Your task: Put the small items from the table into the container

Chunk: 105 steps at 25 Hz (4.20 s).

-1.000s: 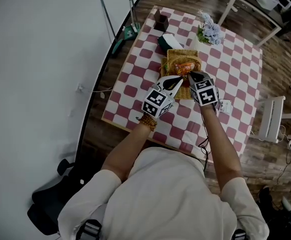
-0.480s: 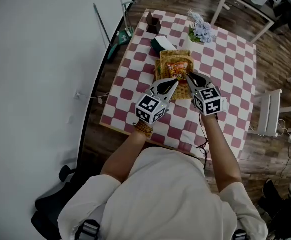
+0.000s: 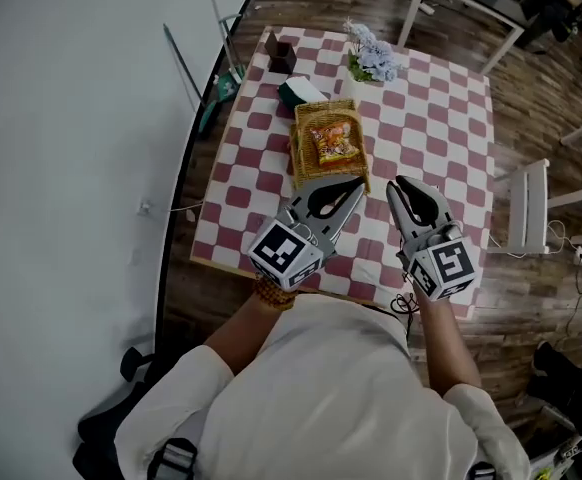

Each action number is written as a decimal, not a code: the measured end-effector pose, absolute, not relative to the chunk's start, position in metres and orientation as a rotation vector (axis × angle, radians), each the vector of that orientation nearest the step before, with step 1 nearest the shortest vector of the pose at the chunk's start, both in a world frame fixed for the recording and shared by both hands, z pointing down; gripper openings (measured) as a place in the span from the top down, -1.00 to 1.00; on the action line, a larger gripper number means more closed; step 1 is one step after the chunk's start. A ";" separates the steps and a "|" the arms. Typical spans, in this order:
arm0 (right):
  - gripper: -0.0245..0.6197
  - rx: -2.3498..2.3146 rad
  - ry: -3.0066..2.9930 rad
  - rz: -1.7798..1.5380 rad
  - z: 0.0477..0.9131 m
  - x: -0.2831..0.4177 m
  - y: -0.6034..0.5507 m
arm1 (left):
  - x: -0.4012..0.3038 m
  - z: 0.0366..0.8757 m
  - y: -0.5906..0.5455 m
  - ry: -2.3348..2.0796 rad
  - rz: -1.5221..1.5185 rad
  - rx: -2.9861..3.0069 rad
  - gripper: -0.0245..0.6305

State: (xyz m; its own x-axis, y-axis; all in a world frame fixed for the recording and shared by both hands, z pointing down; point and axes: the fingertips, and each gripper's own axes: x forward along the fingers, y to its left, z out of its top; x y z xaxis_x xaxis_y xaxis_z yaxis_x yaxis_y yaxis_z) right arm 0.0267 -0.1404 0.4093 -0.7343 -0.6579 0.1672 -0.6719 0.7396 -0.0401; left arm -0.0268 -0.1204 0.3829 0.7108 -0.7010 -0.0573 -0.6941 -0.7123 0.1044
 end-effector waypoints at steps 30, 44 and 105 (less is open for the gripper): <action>0.68 1.303 -2.612 0.059 0.435 0.113 -0.121 | 0.049 0.405 -0.113 -0.926 -0.098 2.886 0.84; 0.56 1.237 -2.246 0.387 0.629 0.179 -0.198 | 0.115 0.576 -0.189 -0.812 0.157 2.678 0.84; 0.84 1.367 -2.525 0.343 0.491 0.173 -0.144 | 0.098 0.438 -0.146 -0.864 -0.070 2.806 0.84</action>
State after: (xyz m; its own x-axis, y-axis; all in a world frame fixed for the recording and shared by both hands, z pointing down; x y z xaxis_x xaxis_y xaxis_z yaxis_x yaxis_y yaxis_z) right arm 0.1726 -0.1436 0.4908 -0.5290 -0.7834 0.3263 -0.8420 0.5323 -0.0871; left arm 0.0984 -0.1455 0.4380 0.8277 -0.5609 0.0151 -0.5513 -0.8079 0.2085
